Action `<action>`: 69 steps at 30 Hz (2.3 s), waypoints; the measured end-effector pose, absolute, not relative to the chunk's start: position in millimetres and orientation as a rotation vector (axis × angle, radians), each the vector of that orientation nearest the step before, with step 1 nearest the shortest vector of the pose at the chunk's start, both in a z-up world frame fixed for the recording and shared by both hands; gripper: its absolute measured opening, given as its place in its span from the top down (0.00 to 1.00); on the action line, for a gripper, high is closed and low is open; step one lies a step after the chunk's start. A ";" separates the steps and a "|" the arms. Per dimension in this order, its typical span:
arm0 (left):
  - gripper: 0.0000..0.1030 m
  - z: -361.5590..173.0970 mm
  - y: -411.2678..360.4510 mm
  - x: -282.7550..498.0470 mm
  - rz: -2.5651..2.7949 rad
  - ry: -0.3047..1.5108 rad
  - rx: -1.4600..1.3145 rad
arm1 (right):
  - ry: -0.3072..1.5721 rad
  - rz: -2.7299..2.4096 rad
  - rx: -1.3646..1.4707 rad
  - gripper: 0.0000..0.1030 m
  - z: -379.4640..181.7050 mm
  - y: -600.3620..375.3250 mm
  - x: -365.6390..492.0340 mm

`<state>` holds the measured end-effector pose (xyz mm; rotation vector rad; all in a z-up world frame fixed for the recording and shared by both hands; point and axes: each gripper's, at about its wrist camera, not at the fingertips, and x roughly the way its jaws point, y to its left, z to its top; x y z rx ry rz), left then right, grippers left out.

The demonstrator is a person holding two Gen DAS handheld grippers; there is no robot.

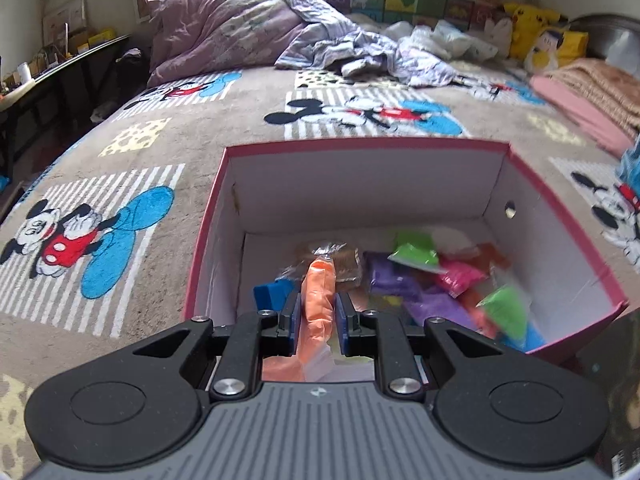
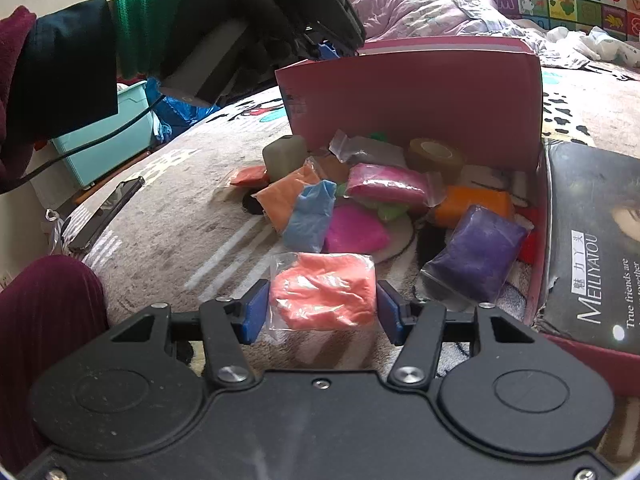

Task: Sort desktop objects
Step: 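Carry the orange packet into the red shoebox with the left gripper and release, then move the left gripper back to the pile and grasp the blue clay packet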

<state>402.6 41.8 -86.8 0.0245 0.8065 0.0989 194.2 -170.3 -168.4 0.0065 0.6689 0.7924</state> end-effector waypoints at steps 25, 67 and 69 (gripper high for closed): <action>0.39 -54.8 42.6 363.8 0.096 0.759 0.052 | 0.632 0.757 -0.019 0.45 -165.5 -176.6 184.1; 0.39 -85.3 35.0 178.9 -0.094 0.579 -0.135 | 0.480 0.694 0.120 0.45 -78.8 -223.3 161.2; 0.39 -93.4 27.1 169.9 -0.113 0.577 -0.136 | 0.472 0.699 0.120 0.45 -74.4 -223.7 163.0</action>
